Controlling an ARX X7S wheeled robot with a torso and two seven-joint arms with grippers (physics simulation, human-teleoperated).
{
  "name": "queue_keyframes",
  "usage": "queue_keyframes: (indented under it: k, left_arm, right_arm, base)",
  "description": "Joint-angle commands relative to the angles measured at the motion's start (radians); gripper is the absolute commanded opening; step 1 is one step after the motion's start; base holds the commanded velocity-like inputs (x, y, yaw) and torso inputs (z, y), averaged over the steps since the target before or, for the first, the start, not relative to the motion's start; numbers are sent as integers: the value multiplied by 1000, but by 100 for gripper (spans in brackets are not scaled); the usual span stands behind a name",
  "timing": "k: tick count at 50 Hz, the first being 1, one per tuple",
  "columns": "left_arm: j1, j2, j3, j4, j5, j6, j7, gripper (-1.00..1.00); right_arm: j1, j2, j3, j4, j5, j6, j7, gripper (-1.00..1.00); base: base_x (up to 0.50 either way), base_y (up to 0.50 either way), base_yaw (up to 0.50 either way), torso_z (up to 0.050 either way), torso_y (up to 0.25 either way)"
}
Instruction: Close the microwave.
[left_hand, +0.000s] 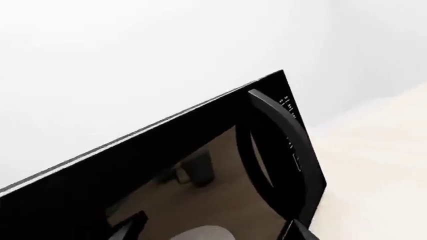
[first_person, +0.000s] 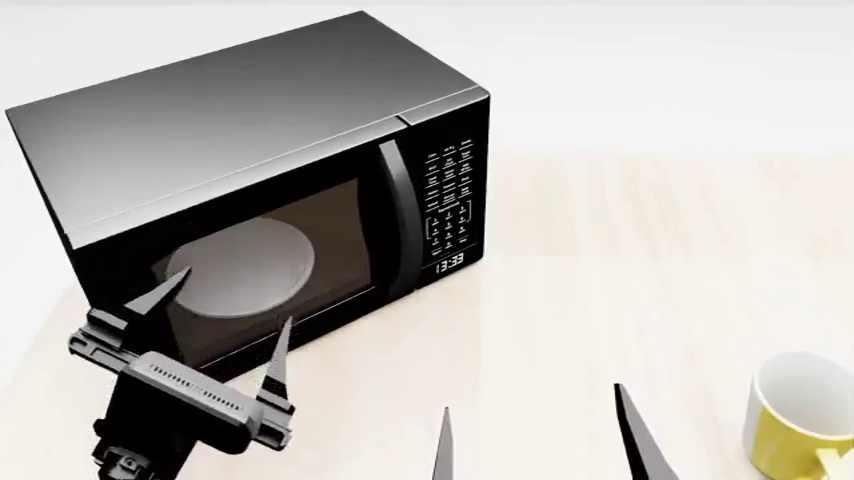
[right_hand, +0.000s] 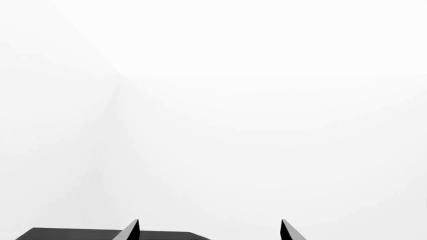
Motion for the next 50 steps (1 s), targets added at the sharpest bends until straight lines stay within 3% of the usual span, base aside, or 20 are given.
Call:
queue_keyframes:
  k: [1,5,19,30,38,50]
  left_arm:
    - [360,-81,-13,571,-45,-260,50,100]
    - [454,-112,-2,734,-70,-329,54,100]
    - [571,-173,-50,944,-71,-381,-24,100]
    - [585,-215,-168,1008,-93,-411,-120,100]
    - [667,-247,-231,1073,-108,-382,-170,100]
    - [690,-210,-255,1001,-117,-299,-214,100]
  right_arm:
    - [4,-6,10,-1,-1,6,-8,100]
    - [1,-5,9,-5,-3,6,-6,100]
    - [-2,-4,1,-2,-10,3,-4,100]
    - [-4,-4,-6,1,-6,8,-2,100]
    - [0,-3,-3,7,22,19,2,100]
    - [7,-11,-5,56,86,44,3,100]
  base:
    - [0,0,0,0,0]
    - [0,0,0,0,0]
    - [0,0,0,0,0]
    - [0,0,0,0,0]
    - [0,0,0,0,0]
    - [0,0,0,0,0]
